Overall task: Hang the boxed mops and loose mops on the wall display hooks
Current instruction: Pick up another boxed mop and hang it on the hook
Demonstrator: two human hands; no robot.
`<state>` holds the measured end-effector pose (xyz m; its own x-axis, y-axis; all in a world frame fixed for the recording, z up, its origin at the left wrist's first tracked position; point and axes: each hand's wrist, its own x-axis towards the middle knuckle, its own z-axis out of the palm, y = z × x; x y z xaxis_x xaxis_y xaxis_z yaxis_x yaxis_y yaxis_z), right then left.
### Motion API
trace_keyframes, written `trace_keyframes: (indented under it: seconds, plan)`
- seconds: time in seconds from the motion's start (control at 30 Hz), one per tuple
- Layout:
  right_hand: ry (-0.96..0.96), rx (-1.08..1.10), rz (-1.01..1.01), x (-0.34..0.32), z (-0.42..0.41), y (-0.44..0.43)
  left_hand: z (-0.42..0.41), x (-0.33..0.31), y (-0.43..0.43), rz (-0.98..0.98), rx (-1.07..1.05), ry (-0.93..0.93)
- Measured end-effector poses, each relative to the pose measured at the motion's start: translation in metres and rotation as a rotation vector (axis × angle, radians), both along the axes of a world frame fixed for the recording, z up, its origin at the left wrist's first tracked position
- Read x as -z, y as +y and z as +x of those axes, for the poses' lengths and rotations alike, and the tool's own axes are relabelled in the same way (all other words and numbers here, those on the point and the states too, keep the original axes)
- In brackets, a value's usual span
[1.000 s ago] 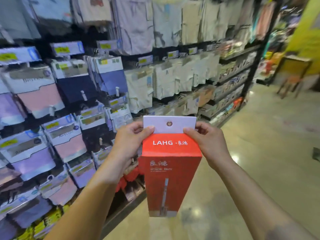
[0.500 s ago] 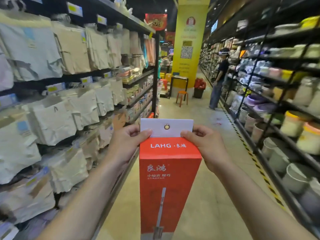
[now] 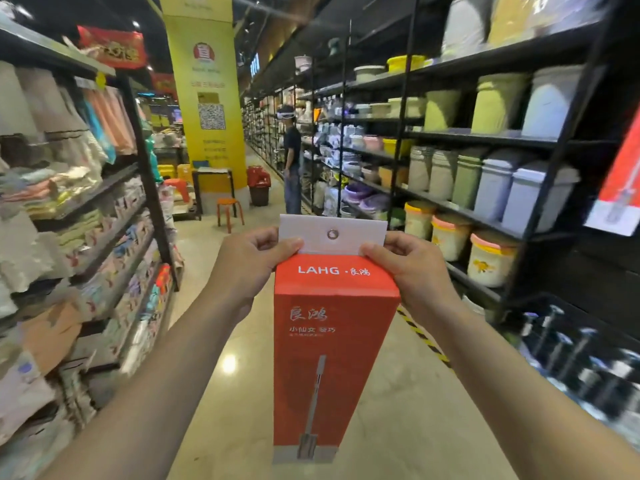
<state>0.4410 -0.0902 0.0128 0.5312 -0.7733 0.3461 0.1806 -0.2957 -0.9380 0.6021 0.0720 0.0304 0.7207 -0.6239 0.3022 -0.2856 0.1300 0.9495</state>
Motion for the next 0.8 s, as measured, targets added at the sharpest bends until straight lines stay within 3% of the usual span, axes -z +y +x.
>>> trace_keyframes:
  seconds: [0.8]
  plan:
    - [0.004, 0.375, 0.011, -0.018, -0.066, -0.387, -0.004, -0.01, -0.47, 0.018, 0.424, -0.05]
